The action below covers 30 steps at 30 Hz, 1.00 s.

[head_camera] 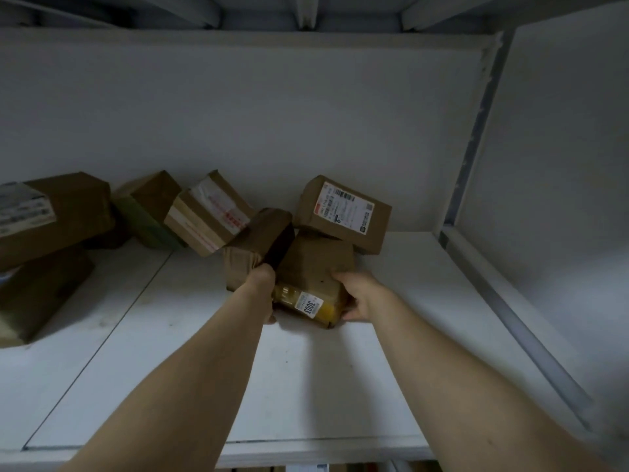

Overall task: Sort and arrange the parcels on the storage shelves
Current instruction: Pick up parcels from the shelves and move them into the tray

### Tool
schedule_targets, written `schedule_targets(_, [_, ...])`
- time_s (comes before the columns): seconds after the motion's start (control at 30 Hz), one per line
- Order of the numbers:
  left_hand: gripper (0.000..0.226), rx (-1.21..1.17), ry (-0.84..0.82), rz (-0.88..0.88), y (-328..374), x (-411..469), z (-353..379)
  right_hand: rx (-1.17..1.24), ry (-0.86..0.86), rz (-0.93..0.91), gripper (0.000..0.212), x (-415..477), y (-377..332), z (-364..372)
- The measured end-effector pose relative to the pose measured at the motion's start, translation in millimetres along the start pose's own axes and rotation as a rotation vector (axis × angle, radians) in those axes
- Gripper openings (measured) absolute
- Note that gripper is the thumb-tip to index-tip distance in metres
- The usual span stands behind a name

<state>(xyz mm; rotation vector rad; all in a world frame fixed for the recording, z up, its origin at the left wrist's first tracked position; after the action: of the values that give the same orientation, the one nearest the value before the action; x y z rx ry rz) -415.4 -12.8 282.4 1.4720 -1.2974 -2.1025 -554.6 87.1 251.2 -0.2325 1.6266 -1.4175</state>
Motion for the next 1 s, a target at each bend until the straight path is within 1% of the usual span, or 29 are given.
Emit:
schedule_targets(0.1, [0.062, 0.008, -0.008, -0.018, -4.2, 1.7, -0.3, 0.061, -0.005, -0.016, 0.038, -2.0, 4.1, -7.1])
schedule_targets(0.17, [0.064, 0.006, -0.027, -0.016, -6.4, 2.7, -0.1, 0.116, -0.001, -0.037, 0.032, -3.1, 9.1, -14.8])
schedule_targets(0.2, [0.061, 0.004, -0.040, -0.013, -7.7, 1.7, -0.1, 0.139, 0.011, -0.048, 0.027, -5.5, 11.7, -17.9])
schedule_targets(0.27, [0.046, -0.018, -0.081, 0.006, -9.3, -2.2, 0.4, 0.199, 0.008, -0.087, 0.022, -11.3, 15.7, -18.6])
schedule_targets(0.37, [0.024, -0.105, -0.180, 0.058, -8.4, -14.4, 2.3, 0.189, 0.015, -0.137, 0.022, -24.2, 20.7, -15.4])
schedule_targets(0.5, [0.010, -0.057, -0.312, 0.107, -6.6, -38.9, -5.3, 0.277, 0.048, -0.097, 0.026, -44.5, 31.6, -10.2])
schedule_targets(0.6, [0.012, 0.006, -0.439, 0.121, -12.6, -62.5, -11.4, 0.358, 0.056, -0.059, 0.033, -64.0, 40.8, 0.7])
schedule_targets(0.73, [0.015, 0.151, -0.573, 0.164, -24.0, -94.2, -27.9, 0.450, -0.015, -0.062, 0.045, -90.1, 55.9, 23.0])
schedule_targets(0.83, [0.017, 0.194, -0.609, 0.194, -30.8, -112.4, -50.8, 0.482, -0.039, -0.111, 0.042, -116.9, 67.8, 39.9])
schedule_targets(0.9, [0.014, 0.207, -0.630, 0.205, -38.5, -126.8, -69.3, 0.503, -0.043, -0.135, 0.038, -136.4, 79.3, 54.0])
schedule_targets(0.97, [0.012, 0.220, -0.659, 0.191, -48.8, -139.7, -86.8, 0.495, -0.055, -0.144, 0.039, -155.8, 92.6, 67.2])
schedule_targets(1.0, [0.015, 0.227, -0.676, 0.173, -53.6, -144.4, -93.4, 0.481, -0.053, -0.140, 0.041, -163.3, 98.1, 70.9])
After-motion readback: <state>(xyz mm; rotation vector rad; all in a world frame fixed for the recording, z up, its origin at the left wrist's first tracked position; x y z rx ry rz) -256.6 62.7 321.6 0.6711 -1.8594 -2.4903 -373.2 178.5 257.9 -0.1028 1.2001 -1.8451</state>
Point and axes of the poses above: each hand's wrist, its own x-axis towards the middle knuckle, its own z-axis out of the palm, y = z × x, the point moved 5 cm from there along x, towards the middle knuckle, and after that the axes turned 7 degrees about -y, right-handed, at the moved point
